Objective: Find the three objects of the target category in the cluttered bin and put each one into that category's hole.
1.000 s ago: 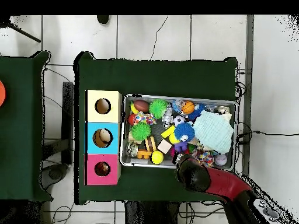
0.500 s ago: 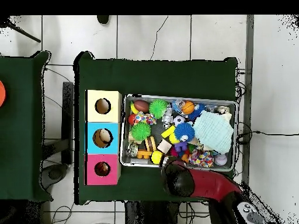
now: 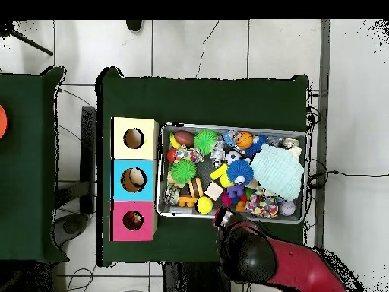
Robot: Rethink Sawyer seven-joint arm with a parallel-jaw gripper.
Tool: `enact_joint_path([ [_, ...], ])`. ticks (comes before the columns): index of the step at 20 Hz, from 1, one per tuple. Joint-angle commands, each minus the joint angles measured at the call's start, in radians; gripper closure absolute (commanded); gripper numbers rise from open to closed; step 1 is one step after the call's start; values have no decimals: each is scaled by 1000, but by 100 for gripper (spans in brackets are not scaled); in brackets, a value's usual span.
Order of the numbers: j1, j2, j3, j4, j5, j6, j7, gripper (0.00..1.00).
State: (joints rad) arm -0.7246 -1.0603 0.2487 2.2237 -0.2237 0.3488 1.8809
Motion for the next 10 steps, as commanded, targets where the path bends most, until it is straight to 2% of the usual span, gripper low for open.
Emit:
enact_joint_path([
  [1, 50, -102, 137, 35, 120, 148, 19, 0],
  [5, 177, 19, 57, -123, 59, 191, 90, 0],
  [10, 288, 111, -29, -231, 45, 202, 166, 0],
])
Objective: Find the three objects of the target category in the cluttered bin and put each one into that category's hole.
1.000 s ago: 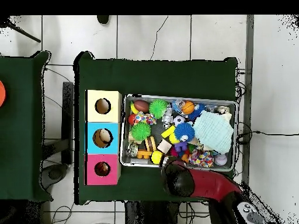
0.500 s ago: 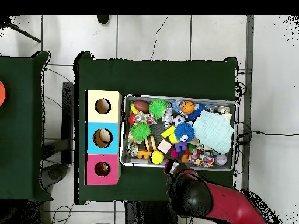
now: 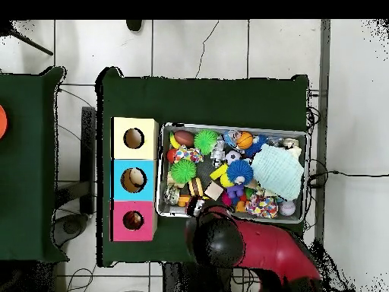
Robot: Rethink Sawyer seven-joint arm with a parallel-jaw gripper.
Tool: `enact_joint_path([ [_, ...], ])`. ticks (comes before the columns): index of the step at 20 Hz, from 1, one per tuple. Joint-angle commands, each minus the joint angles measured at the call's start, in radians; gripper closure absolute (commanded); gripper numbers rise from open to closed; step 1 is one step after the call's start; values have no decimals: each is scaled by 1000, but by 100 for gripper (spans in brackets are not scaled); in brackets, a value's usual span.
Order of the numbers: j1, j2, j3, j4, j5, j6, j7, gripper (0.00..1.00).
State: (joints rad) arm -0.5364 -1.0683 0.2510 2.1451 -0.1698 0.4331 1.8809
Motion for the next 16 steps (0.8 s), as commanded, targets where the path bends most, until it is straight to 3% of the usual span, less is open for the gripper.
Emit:
enact_joint_path([
  [1, 117, 131, -50, -162, -5, 113, 181, 0],
  [9, 201, 191, -120, -159, 28, -16, 222, 0],
  [16, 200, 323, -154, -179, -22, -184, 174, 0],
])
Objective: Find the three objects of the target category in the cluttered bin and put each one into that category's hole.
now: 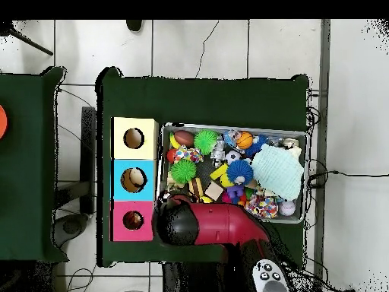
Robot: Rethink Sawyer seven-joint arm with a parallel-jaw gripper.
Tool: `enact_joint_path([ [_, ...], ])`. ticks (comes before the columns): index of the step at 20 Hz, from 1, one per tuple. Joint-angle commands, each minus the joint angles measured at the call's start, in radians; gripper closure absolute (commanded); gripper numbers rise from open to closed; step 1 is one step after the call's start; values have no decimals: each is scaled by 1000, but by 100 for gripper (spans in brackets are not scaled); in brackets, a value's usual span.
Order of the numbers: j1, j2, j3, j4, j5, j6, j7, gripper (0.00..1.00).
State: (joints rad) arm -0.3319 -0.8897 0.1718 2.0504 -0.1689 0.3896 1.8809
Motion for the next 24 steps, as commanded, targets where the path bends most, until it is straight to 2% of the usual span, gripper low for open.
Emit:
enact_joint_path([
  [1, 6, 158, -87, -92, -27, -157, 173, 0],
  [6, 32, 232, -99, -115, -6, -225, 163, 0],
  [11, 60, 289, -99, -106, 42, -391, 214, 0],
  [15, 118, 306, -163, -129, 92, -441, 240, 0],
  [24, 102, 386, -132, -125, 140, -557, 217, 0],
])
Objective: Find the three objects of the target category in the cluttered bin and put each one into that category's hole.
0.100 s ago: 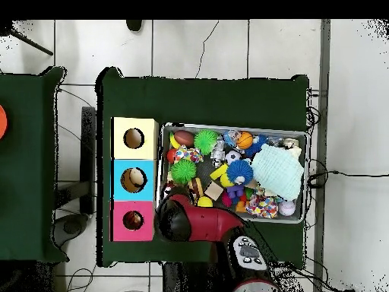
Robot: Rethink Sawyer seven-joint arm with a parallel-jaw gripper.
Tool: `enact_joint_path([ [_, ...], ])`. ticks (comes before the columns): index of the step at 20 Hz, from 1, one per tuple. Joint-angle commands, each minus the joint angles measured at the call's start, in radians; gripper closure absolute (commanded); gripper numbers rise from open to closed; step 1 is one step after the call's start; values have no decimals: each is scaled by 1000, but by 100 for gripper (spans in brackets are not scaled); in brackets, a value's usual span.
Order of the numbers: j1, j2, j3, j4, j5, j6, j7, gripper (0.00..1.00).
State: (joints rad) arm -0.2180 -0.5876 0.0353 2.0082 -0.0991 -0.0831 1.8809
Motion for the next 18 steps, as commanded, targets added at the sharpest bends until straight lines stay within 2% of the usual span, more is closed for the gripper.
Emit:
enact_joint_path([
  [1, -13, 87, 5, -82, 73, -91, 213, 0],
  [5, -18, 112, 7, -89, 67, -120, 200, 0],
  [9, 19, 124, -42, -104, 76, -101, 173, 0],
  [18, 39, 230, -116, -156, 64, -125, 138, 0],
])
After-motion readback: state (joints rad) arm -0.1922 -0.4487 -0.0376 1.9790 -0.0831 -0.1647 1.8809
